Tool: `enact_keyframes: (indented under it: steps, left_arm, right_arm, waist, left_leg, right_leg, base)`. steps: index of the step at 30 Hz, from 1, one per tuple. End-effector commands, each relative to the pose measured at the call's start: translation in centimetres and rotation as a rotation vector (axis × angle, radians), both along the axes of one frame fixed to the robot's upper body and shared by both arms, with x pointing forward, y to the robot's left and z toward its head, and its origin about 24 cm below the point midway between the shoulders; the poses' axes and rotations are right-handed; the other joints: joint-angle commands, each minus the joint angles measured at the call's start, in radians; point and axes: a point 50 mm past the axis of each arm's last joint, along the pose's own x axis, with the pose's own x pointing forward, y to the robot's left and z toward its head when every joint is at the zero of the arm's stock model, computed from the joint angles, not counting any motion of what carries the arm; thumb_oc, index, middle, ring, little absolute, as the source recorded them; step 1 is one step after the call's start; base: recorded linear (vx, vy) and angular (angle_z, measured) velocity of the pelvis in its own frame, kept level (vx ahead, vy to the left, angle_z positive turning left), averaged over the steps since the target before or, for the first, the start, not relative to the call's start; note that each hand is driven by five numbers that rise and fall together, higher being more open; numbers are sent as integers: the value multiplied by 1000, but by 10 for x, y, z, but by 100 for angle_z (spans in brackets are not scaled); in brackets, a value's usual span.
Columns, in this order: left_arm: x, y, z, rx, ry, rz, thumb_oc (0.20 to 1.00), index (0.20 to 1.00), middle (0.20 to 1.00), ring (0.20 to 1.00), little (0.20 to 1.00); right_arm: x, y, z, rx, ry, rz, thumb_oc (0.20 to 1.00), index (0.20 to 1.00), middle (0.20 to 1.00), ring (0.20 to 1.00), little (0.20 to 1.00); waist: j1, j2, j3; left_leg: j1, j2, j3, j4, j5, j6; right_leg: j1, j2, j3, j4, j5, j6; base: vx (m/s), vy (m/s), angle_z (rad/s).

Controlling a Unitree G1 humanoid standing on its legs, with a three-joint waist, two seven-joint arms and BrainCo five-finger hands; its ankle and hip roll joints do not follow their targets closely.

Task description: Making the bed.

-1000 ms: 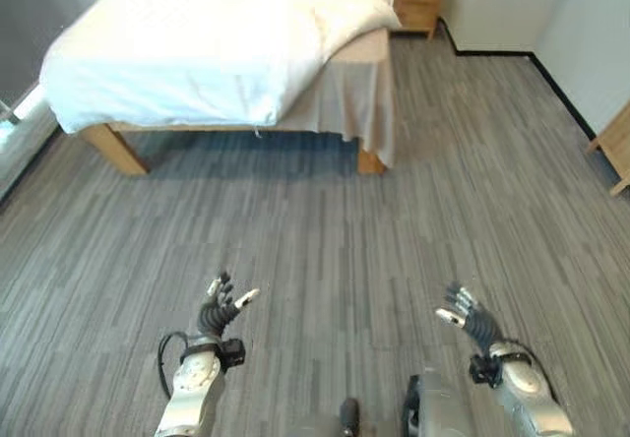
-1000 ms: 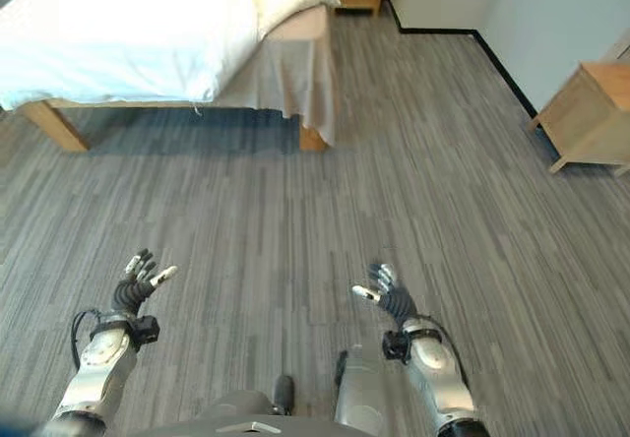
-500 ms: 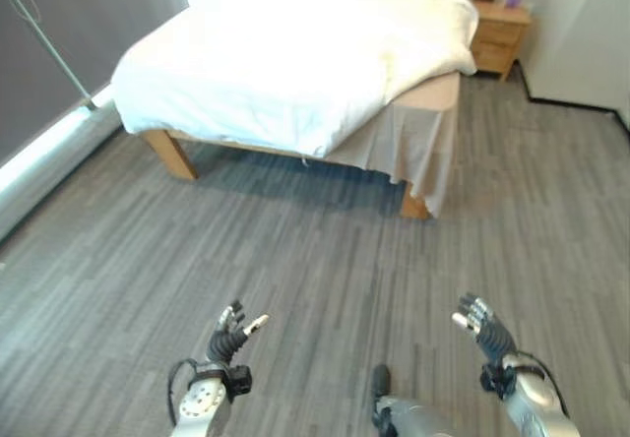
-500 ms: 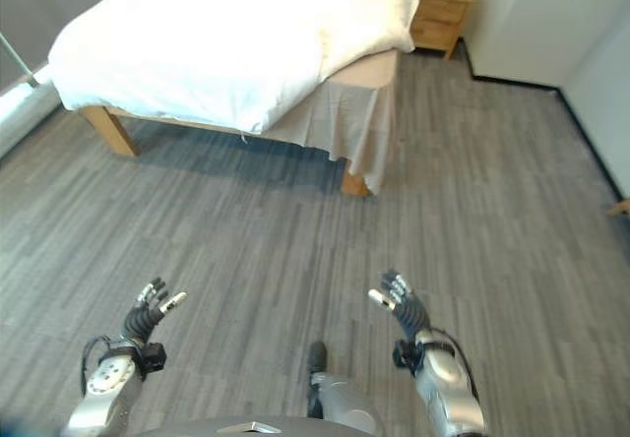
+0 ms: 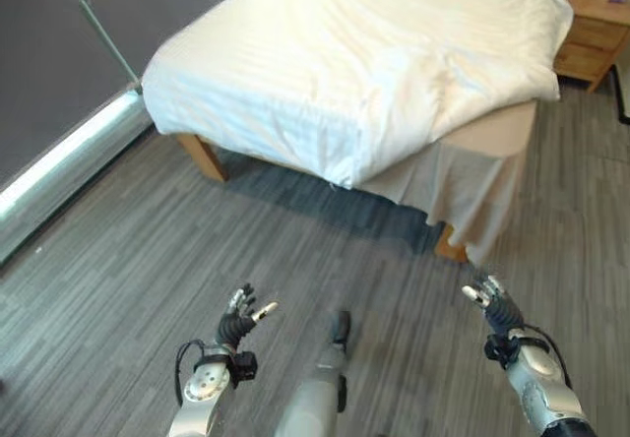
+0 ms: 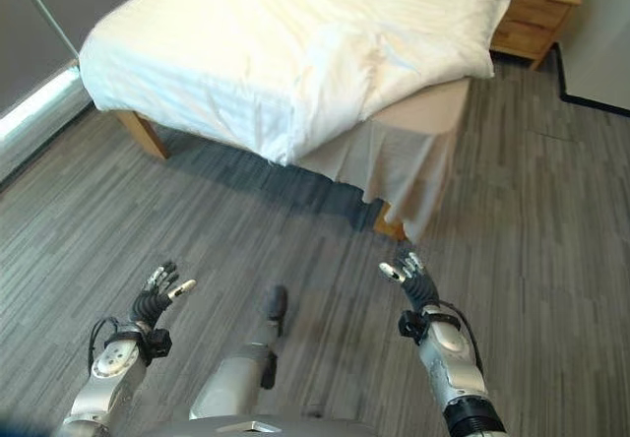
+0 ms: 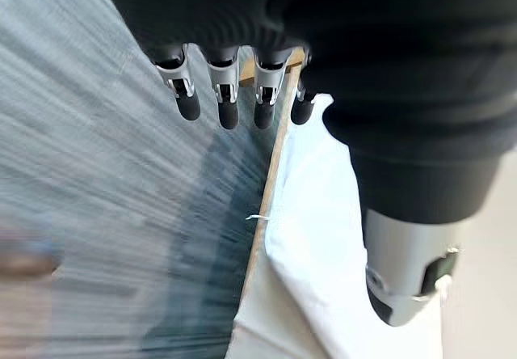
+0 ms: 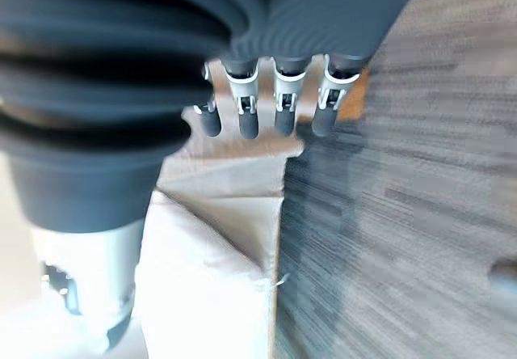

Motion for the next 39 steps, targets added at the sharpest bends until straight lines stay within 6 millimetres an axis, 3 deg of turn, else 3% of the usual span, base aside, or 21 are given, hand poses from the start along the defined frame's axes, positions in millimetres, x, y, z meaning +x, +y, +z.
enact_keyframes:
  steps: [1, 2, 3, 4, 5, 6, 8, 11, 14, 15, 18, 20, 21, 24, 27, 30, 32, 33, 35, 37, 39]
  left_arm:
    - [16, -2, 17, 37, -85, -88, 1000, 1000, 1000, 1000, 1000]
    - [17, -4, 16, 17, -87, -78, 1000, 1000, 1000, 1000, 1000]
    - [17, -4, 16, 17, -88, -78, 1000, 1000, 1000, 1000, 1000]
    - [23, -10, 14, -7, -80, -85, 1000, 1000, 1000, 1000, 1000]
    - [24, -10, 14, -7, -81, -85, 1000, 1000, 1000, 1000, 1000]
    - [30, -14, 20, 6, -106, -126, 1000, 1000, 1000, 1000, 1000]
    - [34, -17, 25, 15, -127, -164, 1000, 1000, 1000, 1000, 1000]
    - [39, -19, 25, 37, -125, -181, 1000, 1000, 1000, 1000, 1000]
    - [40, -18, 26, 77, -122, -199, 1000, 1000, 1000, 1000, 1000]
    - [33, -20, 21, 48, -109, -188, 1000, 1000, 1000, 1000, 1000]
    - [27, -21, 15, 1, -94, -155, 1000, 1000, 1000, 1000, 1000]
    - [13, -25, 5, -8, -38, -187, 1000, 1000, 1000, 1000, 1000]
    - [13, -25, 5, -8, -38, -187, 1000, 1000, 1000, 1000, 1000]
    - [7, -26, 7, 13, -36, -255, 1000, 1000, 1000, 1000, 1000]
    - [3, -26, 8, 24, -25, -297, 1000, 1000, 1000, 1000, 1000]
    - [2, -24, 10, 34, -24, -324, 1000, 1000, 1000, 1000, 1000]
    - [3, -28, 10, 20, -21, -343, 1000, 1000, 1000, 1000, 1000]
    - [4, -28, 10, 18, -24, -339, 1000, 1000, 1000, 1000, 1000]
    - [8, -27, 13, 15, -31, -334, 1000, 1000, 1000, 1000, 1000]
    - [14, -23, 19, 30, -52, -332, 1000, 1000, 1000, 1000, 1000]
    - [17, -22, 22, 39, -63, -339, 1000, 1000, 1000, 1000, 1000]
  right_arm:
    - [9, 12, 27, -28, -157, 54, 1000, 1000, 1000, 1000, 1000]
    - [14, 18, 28, 1, -171, 50, 1000, 1000, 1000, 1000, 1000]
    - [14, 18, 29, 0, -171, 50, 1000, 1000, 1000, 1000, 1000]
    - [23, 38, 24, 61, -159, 68, 1000, 1000, 1000, 1000, 1000]
    - [23, 38, 24, 61, -159, 68, 1000, 1000, 1000, 1000, 1000]
    - [21, 40, 23, 48, -149, 84, 1000, 1000, 1000, 1000, 1000]
    - [17, 39, 21, 41, -139, 96, 1000, 1000, 1000, 1000, 1000]
    - [11, 30, 19, 15, -125, 79, 1000, 1000, 1000, 1000, 1000]
    - [3, 21, 15, -25, -95, 63, 1000, 1000, 1000, 1000, 1000]
    - [0, 13, 13, -33, -87, 40, 1000, 1000, 1000, 1000, 1000]
    - [2, 6, 20, -50, -115, 25, 1000, 1000, 1000, 1000, 1000]
    - [13, -12, 45, -186, -205, 35, 1000, 1000, 1000, 1000, 1000]
    - [13, -12, 45, -187, -205, 35, 1000, 1000, 1000, 1000, 1000]
    - [27, -40, 82, -407, -309, 0, 1000, 1000, 1000, 1000, 1000]
    - [48, -62, 123, -581, -405, -39, 1000, 1000, 1000, 1000, 1000]
    - [75, -74, 179, -871, -487, 23, 1000, 1000, 1000, 1000, 1000]
    - [105, -87, 209, -969, -464, -39, 1000, 1000, 1000, 1000, 1000]
    - [107, -86, 210, -969, -469, -36, 1000, 1000, 1000, 1000, 1000]
    - [125, -95, 236, -1040, -431, -66, 1000, 1000, 1000, 1000, 1000]
    - [145, -96, 272, -1157, -397, -95, 1000, 1000, 1000, 1000, 1000]
    - [150, -98, 284, -1221, -371, -100, 1000, 1000, 1000, 1000, 1000]
  waist:
    - [14, -85, -74]
    - [16, -80, -65]
    - [18, -78, -67]
    - [-6, -45, -38]
    - [-6, -46, -35]
    - [-28, -18, -31]
    - [-56, -12, -30]
    - [-112, -31, -22]
    - [-110, -42, -31]
    - [-104, -50, -52]
    - [-96, -48, -68]
    - [-78, -57, -86]
    - [-79, -56, -85]
    - [-67, -61, -89]
    - [-55, -67, -92]
    - [-38, -76, -92]
    - [-8, -91, -85]
    - [-13, -90, -84]
    - [4, -101, -68]
    - [19, -109, -41]
    - [24, -109, -24]
  left_leg:
    - [-4, 37, 24, 165, 135, -3]
    - [15, 30, 27, 168, 115, 22]
    - [12, 33, 28, 168, 116, 22]
    - [95, 40, 24, 131, 93, 47]
    - [99, 38, 25, 130, 93, 47]
    - [162, 46, 0, 104, 74, 60]
    - [216, 45, -22, 76, 57, 51]
    - [279, 26, -76, 41, 23, 30]
    - [283, 19, -109, 35, 11, 30]
    - [297, 22, -109, 23, 5, 25]
    - [291, 23, -127, 15, 12, 18]
    - [283, 29, -150, 5, 12, 5]
    - [283, 30, -151, 5, 12, 5]
    - [279, 33, -166, 5, 7, -2]
    - [278, 33, -176, 5, 3, -5]
    - [273, 32, -184, 5, 4, -8]
    - [255, 30, -195, 5, 11, -12]
    - [255, 29, -195, 5, 11, -12]
    - [232, 30, -204, 5, 21, -16]
    - [192, 31, -214, 5, 35, -21]
    - [171, 30, -217, 5, 42, -23]
  right_leg:
    - [-186, -203, -128, 238, 233, 158]
    - [-253, -223, -113, 386, 328, 170]
    - [-257, -221, -111, 385, 331, 170]
    - [-354, -225, -101, 541, 398, 160]
    - [-353, -227, -101, 546, 394, 161]
    - [-434, -229, -122, 582, 370, 136]
    - [-483, -261, -164, 472, 318, 128]
    - [-479, -210, -141, 154, 281, 139]
    - [-432, -199, -115, 107, 255, 147]
    - [-391, -209, -139, 64, 283, 151]
    - [-364, -198, -151, 27, 280, 144]
    - [-331, -190, -177, -19, 266, 138]
    - [-329, -190, -179, -20, 266, 138]
    - [-318, -182, -182, -28, 257, 135]
    - [-309, -177, -187, -34, 251, 134]
    - [-307, -176, -192, -36, 252, 136]
    - [-317, -176, -205, -35, 256, 136]
    - [-318, -176, -204, -35, 257, 136]
    - [-333, -173, -213, -35, 264, 134]
    - [-364, -166, -218, -37, 273, 131]
    - [-381, -164, -222, -37, 278, 131]
  base:
    - [502, 306, -86]
    - [187, 178, -75]
    - [319, 256, -117]
    - [219, 159, -99]
    - [430, 266, -64]
    - [346, 119, 31]
    - [418, 50, 66]
    - [354, -102, 71]
    - [189, -62, 108]
    - [202, -85, 139]
    - [167, -82, 33]
    - [149, -96, 21]
    - [98, -78, 39]
    - [62, -48, -6]
    - [57, -25, -1]
    - [31, -9, 3]
    - [-7, -5, -2]
    - [-48, -14, 8]
    - [-76, -18, 11]
    - [-103, -31, 18]
    - [-85, -17, 21]
